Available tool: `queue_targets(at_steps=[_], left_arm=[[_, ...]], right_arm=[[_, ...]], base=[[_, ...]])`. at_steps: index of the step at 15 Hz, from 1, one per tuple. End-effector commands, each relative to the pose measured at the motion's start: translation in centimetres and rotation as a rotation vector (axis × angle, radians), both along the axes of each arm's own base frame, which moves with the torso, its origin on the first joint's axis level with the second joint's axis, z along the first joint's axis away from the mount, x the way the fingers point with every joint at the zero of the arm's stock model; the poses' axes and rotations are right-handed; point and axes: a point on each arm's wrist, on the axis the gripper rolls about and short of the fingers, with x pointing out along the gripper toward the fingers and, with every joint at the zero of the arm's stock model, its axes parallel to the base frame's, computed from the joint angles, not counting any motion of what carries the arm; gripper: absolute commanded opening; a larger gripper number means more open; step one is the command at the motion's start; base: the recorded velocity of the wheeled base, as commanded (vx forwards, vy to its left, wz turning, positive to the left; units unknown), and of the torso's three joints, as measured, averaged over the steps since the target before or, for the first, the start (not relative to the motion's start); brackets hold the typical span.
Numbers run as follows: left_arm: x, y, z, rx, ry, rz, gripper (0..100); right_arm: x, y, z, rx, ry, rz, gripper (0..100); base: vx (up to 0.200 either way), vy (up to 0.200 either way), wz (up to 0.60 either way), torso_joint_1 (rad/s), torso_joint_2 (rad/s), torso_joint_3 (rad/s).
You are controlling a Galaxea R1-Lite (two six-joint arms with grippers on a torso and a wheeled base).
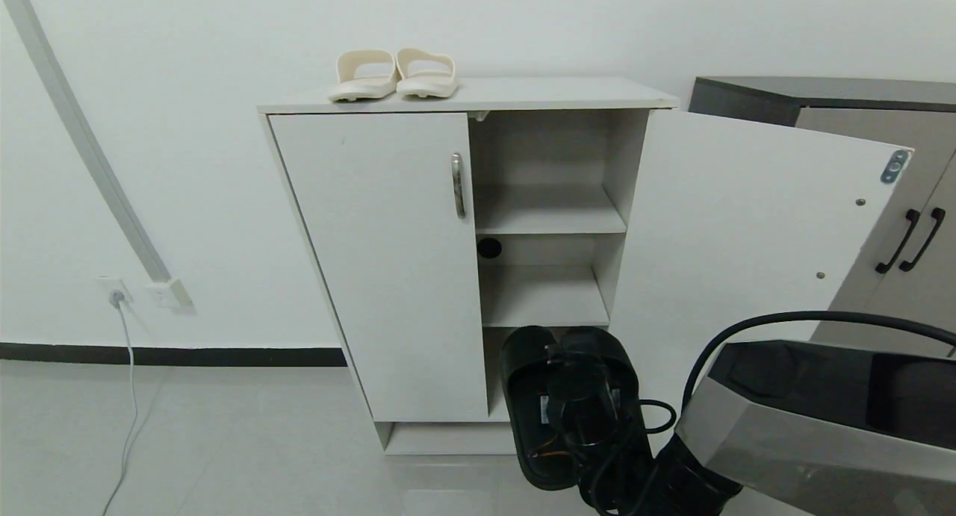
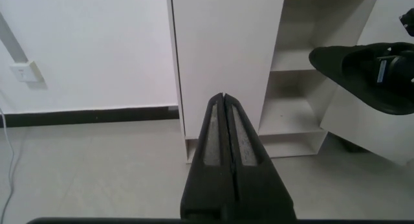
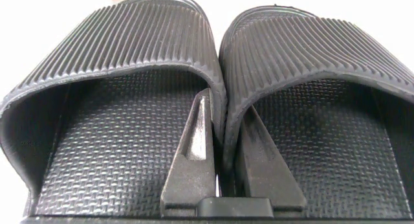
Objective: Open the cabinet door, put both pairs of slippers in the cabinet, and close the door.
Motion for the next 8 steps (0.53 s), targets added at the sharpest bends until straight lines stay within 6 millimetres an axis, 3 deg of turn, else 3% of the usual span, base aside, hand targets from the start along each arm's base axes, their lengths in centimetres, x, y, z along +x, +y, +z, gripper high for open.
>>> queue_targets(at_steps=[1,8], left_arm=[[0.01,0.0,0.01,0.0,0.002,0.0,0],[0.02,0.0,-0.04,0.0,0.003,0.0,0]], right_arm=[[-0.03,0.0,0.02,0.0,0.0,0.001,0],[0.3,-0.28,0.05,0.002,-0.001,-0.011,0]], base=[[0.0,0.0,0.0,0.002,0.01,-0.178],[0.0,0.0,0.0,0.003,0.0,-0.196]])
